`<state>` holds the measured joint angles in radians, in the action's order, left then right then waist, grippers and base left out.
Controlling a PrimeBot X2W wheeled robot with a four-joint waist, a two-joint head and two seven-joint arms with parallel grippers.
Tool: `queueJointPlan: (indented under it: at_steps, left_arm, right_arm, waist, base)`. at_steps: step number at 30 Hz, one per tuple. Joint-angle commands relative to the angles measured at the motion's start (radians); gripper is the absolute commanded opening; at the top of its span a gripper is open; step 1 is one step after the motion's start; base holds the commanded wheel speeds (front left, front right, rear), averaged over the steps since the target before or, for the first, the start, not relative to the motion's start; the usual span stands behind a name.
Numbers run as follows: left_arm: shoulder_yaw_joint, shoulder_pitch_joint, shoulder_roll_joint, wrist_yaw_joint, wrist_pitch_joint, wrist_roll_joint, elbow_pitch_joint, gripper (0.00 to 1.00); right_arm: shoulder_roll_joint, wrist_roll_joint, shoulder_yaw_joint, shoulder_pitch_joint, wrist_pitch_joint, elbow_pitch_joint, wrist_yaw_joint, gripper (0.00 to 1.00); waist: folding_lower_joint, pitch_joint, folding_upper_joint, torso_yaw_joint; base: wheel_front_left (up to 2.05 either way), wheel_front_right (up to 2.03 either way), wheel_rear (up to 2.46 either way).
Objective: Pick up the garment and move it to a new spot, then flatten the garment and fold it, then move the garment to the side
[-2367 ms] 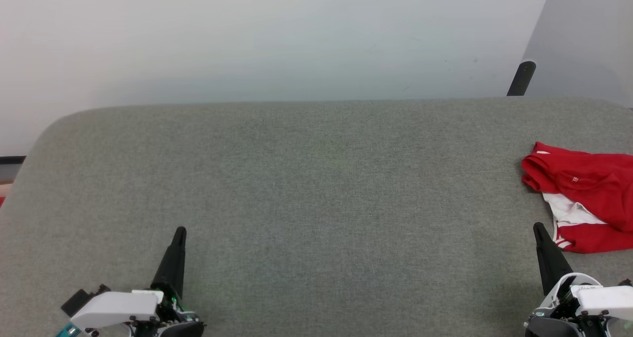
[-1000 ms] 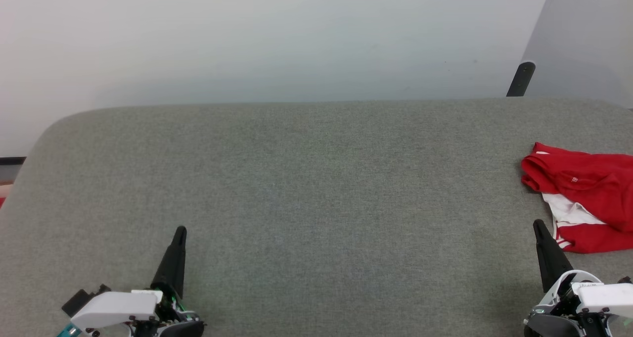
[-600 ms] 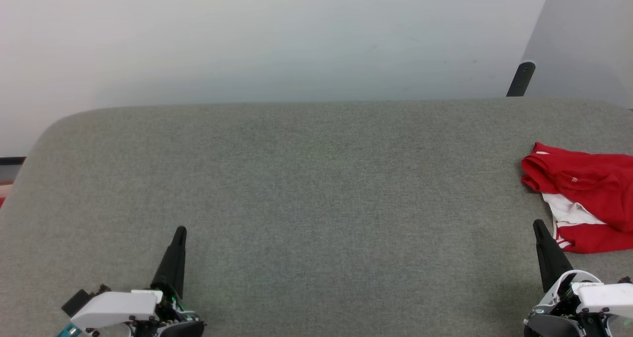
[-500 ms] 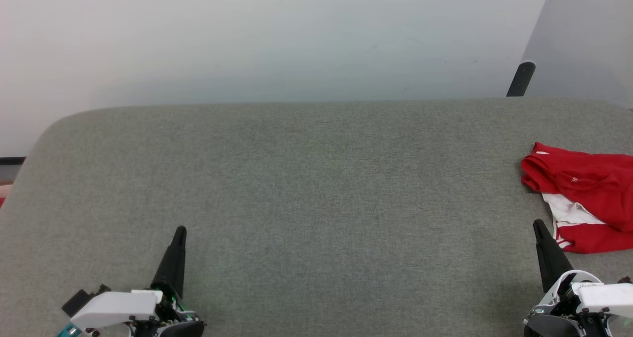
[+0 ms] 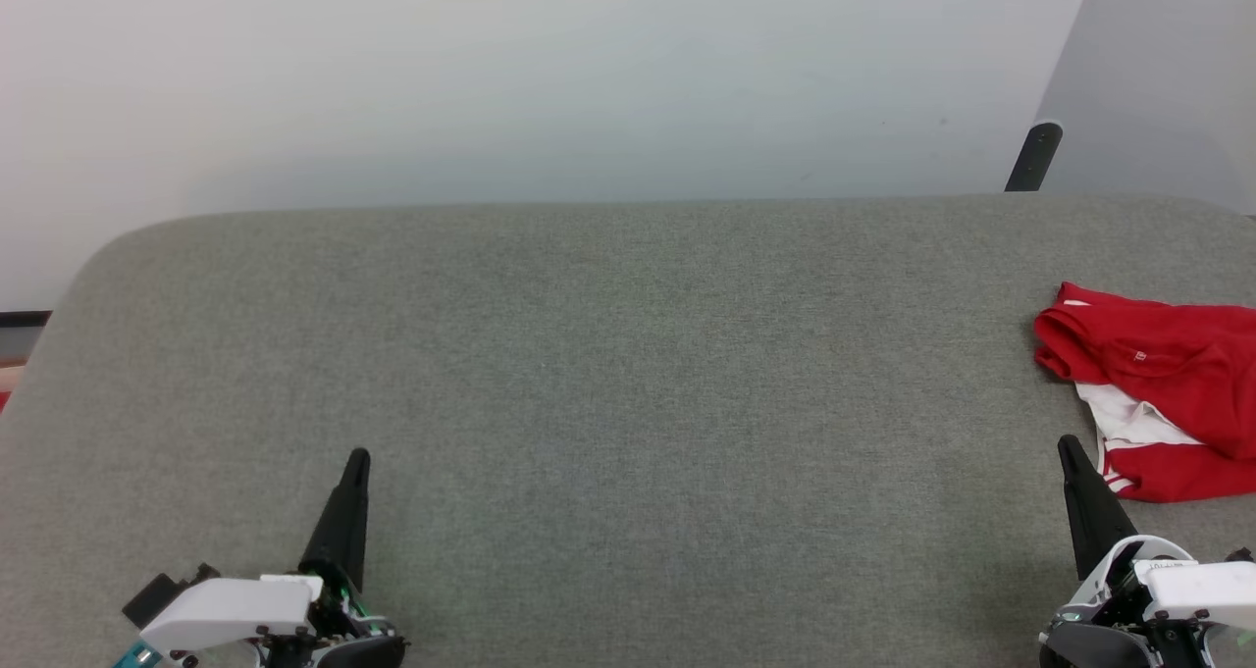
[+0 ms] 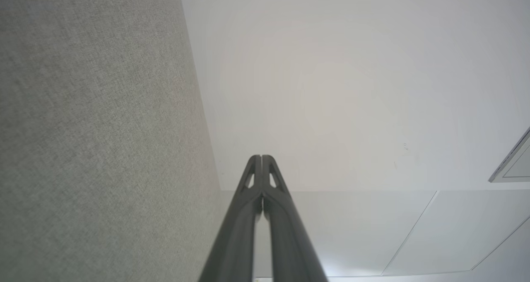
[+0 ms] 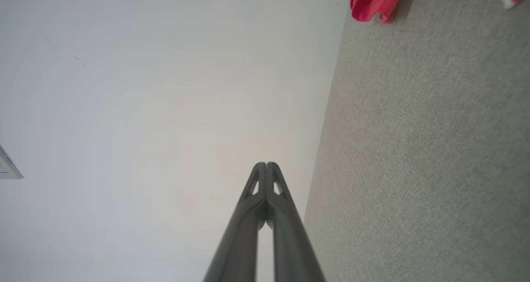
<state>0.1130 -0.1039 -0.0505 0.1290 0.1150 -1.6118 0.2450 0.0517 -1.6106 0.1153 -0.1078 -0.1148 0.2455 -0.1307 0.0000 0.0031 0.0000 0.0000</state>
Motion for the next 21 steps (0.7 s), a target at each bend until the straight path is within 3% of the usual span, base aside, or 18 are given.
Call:
queueJointPlan:
  at_steps: [1, 21]
  left_arm:
    - [0.003, -0.009, 0.002, 0.003, 0.003, -0.001, 0.001, 0.0]
    - [0.003, -0.009, 0.002, 0.003, 0.003, -0.001, 0.001, 0.0]
  right_arm:
    - [-0.004, -0.004, -0.001, -0.001, -0.001, 0.0, 0.0, 0.0]
    - [-0.004, -0.004, -0.001, -0.001, -0.001, 0.0, 0.0, 0.0]
  waist:
    - [0.0, 0.0, 0.0, 0.0]
    - [0.0, 0.0, 0.0, 0.0]
  base:
    - [0.0, 0.0, 0.0]
    - [0.0, 0.0, 0.0]
